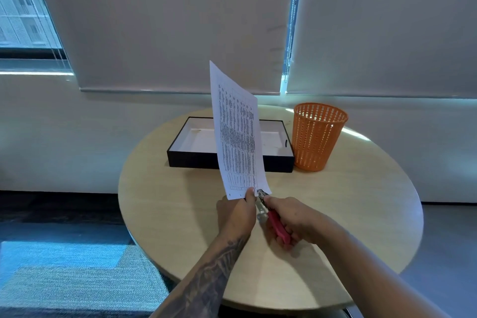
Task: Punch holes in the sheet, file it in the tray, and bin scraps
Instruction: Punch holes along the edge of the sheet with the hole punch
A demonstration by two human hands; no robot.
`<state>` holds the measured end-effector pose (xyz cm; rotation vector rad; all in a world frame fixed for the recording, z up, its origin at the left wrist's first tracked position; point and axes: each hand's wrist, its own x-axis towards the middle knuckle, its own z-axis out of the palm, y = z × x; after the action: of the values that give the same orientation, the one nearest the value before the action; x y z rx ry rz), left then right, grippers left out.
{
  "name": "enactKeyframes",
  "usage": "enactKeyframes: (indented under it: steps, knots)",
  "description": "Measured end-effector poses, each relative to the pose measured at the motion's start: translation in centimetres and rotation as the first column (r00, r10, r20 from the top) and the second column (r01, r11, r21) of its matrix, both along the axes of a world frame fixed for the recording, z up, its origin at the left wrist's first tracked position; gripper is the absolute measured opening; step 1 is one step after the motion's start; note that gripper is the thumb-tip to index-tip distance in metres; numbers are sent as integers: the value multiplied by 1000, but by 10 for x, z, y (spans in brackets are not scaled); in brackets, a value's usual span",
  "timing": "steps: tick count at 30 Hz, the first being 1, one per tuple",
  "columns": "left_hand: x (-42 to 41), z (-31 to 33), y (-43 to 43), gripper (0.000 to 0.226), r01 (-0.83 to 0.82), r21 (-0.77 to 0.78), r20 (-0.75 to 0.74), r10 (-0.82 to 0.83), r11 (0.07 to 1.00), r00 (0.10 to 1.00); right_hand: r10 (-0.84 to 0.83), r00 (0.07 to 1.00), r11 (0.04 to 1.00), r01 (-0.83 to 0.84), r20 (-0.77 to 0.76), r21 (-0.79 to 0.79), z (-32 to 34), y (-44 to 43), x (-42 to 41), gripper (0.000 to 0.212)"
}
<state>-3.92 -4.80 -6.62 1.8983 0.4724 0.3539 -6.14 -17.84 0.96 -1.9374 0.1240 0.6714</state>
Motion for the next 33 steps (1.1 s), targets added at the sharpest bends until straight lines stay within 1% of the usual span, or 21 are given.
enactKeyframes:
  steps: [6, 9, 12, 14, 17, 20, 24, 27, 29, 31, 32, 33]
  knots:
    - [-3, 2, -1, 48, -1, 10, -31, 2, 1000, 1000, 12, 1000, 1000, -12, 4, -18, -3, 1, 3, 48]
    - [-2, 0, -1, 56, -3, -24, -16, 2, 1000, 1000, 5, 1000, 1000, -5, 9, -19, -4, 2, 3, 49]
    - [-2, -1, -2, 57, -13, -18, -22, 13, 1000, 1000, 3, 1000, 999, -3, 15, -34, -7, 3, 5, 51]
    - [-3, 0, -1, 53, -15, -44, -41, 13, 999, 999, 12, 1000, 999, -11, 18, -43, -9, 3, 6, 52]
    - [-3, 3, 0, 41, 2, -17, -60, -3, 1000, 998, 21, 1000, 998, -20, 19, -64, -11, 2, 8, 55]
    - [-3, 4, 0, 34, -9, -68, -42, 6, 998, 999, 23, 999, 996, -21, 25, -88, -14, 1, 10, 55]
    - [-4, 4, 0, 30, -25, -134, -56, 18, 991, 998, 23, 1000, 996, -22, 17, -82, -13, 1, 8, 55]
    - [-2, 2, 0, 30, -1, -111, -52, -4, 994, 999, 56, 997, 996, -59, -52, -64, -9, -1, 7, 61]
    - [-1, -2, 1, 39, 10, -128, -43, -16, 992, 999, 96, 989, 994, -101, -109, -40, -6, -3, 7, 68]
    - [-2, -7, 2, 56, 19, -167, -21, -23, 986, 1000, 111, 988, 993, -116, -108, -38, -4, -7, 5, 69]
    - [-3, -8, 3, 59, 27, -187, -12, -30, 982, 999, 106, 990, 993, -111, -93, -49, -3, -10, 4, 67]
    - [-5, -6, 5, 56, 46, -192, -6, -48, 980, 999, 97, 992, 993, -102, -78, -64, -2, -12, 2, 64]
